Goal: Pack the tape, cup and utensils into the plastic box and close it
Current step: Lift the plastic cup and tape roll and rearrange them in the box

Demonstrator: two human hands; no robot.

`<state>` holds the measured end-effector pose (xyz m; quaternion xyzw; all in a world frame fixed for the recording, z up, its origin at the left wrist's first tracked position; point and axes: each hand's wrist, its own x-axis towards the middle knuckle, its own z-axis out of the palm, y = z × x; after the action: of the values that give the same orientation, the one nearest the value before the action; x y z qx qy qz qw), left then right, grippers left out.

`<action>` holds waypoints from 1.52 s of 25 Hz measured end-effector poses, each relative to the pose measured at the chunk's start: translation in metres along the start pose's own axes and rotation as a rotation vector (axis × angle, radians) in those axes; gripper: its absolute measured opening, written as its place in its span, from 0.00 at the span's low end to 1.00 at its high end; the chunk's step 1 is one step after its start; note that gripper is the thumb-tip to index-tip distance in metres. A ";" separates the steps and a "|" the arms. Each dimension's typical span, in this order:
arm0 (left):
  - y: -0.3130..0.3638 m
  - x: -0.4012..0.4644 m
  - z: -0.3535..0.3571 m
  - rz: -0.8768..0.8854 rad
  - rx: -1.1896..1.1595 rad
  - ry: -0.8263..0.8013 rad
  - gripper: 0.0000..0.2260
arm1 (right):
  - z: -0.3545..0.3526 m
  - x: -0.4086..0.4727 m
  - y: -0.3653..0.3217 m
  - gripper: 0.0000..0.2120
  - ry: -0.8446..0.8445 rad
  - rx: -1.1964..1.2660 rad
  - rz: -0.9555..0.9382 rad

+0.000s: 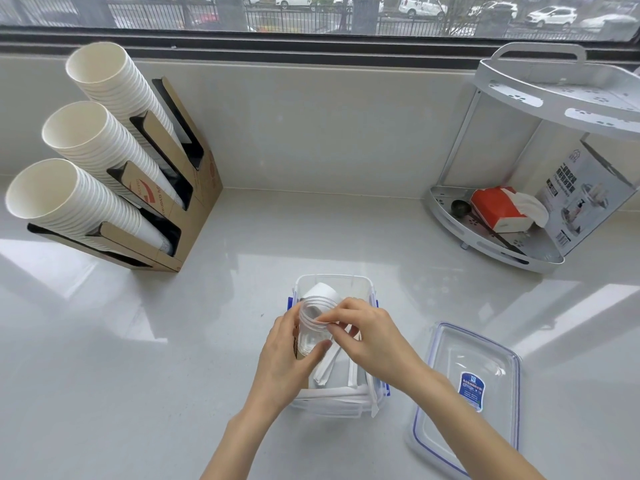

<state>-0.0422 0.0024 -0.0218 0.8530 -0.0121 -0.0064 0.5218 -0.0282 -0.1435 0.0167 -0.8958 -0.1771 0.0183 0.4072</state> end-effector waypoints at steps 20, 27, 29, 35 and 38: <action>-0.008 0.016 -0.025 -0.137 -0.003 0.102 0.21 | 0.032 0.053 0.025 0.26 -0.060 -0.303 0.379; -0.008 0.018 -0.027 -0.156 -0.010 0.093 0.24 | 0.033 0.053 0.034 0.21 -0.027 -0.255 0.397; -0.008 0.018 -0.026 -0.150 -0.017 0.092 0.24 | 0.028 0.052 0.038 0.21 -0.058 -0.257 0.400; -0.008 0.018 -0.025 -0.143 -0.017 0.081 0.22 | 0.022 0.050 0.039 0.21 -0.041 -0.196 0.454; -0.011 0.017 -0.026 -0.153 0.004 0.087 0.25 | 0.029 0.053 0.039 0.19 0.029 -0.070 0.512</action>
<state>-0.0241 0.0297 -0.0201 0.8520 0.0759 -0.0091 0.5180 0.0285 -0.1285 -0.0250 -0.9252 0.0607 0.1017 0.3604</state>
